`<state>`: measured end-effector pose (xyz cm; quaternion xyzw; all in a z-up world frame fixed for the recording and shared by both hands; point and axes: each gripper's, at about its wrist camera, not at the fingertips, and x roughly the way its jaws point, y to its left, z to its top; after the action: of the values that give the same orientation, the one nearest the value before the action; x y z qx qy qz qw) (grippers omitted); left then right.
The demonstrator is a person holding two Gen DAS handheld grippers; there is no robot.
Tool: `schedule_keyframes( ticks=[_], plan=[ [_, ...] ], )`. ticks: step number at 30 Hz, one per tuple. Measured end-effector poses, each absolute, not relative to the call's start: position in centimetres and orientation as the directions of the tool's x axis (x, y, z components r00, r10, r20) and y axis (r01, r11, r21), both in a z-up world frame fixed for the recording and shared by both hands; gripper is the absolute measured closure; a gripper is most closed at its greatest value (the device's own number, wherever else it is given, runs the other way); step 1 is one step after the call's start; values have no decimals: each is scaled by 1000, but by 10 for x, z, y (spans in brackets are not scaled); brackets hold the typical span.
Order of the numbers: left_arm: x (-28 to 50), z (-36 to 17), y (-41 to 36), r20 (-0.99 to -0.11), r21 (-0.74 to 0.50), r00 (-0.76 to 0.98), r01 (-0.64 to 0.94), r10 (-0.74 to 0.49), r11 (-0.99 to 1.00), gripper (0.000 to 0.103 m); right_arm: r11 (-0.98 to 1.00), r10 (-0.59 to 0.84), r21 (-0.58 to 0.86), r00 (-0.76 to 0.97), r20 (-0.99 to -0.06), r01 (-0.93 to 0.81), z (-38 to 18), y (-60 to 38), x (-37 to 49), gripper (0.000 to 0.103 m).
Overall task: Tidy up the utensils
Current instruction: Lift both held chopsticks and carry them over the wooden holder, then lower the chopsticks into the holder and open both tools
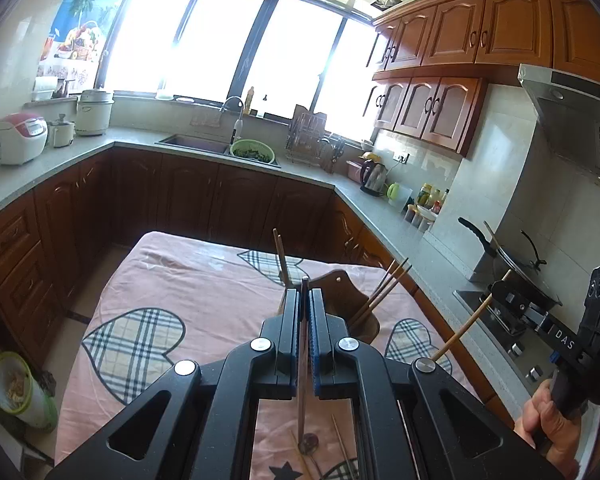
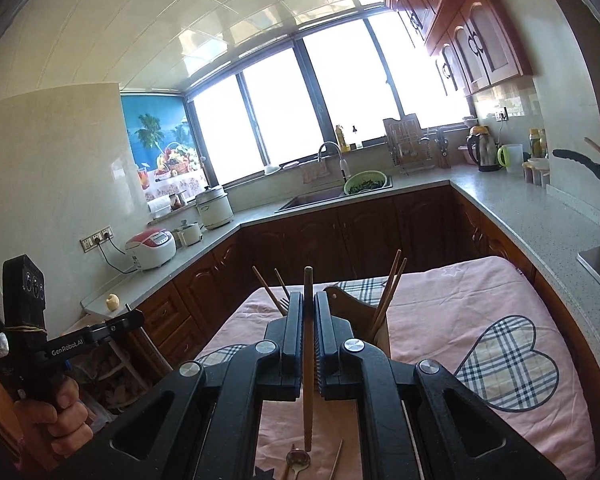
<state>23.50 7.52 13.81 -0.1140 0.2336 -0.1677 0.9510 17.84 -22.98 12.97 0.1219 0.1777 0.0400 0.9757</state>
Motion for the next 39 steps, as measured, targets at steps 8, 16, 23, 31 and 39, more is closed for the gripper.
schedule_keyframes(
  ticks=[8, 16, 23, 31, 39],
  plan=[
    [277, 144, 70, -366, -304, 861, 247, -353, 920, 100, 972, 77, 234, 956, -282, -9, 149, -239, 206, 98],
    [325, 141, 59, -321, -318, 886, 233, -335, 919, 100, 968, 25, 249, 966, -257, 41, 151, -262, 235, 98],
    [363, 125, 46, -319, -328, 892, 214, -321, 920, 100, 963, -6, 259, 968, -252, 74, 145, -280, 260, 98],
    [393, 84, 32, -345, -343, 887, 186, -308, 921, 100, 956, -7, 279, 956, -294, 93, 107, -287, 283, 98],
    [431, 47, 21, -435, -349, 846, 156, -307, 924, 100, 947, 21, 304, 928, -373, 101, 63, -285, 300, 98]
  ],
)
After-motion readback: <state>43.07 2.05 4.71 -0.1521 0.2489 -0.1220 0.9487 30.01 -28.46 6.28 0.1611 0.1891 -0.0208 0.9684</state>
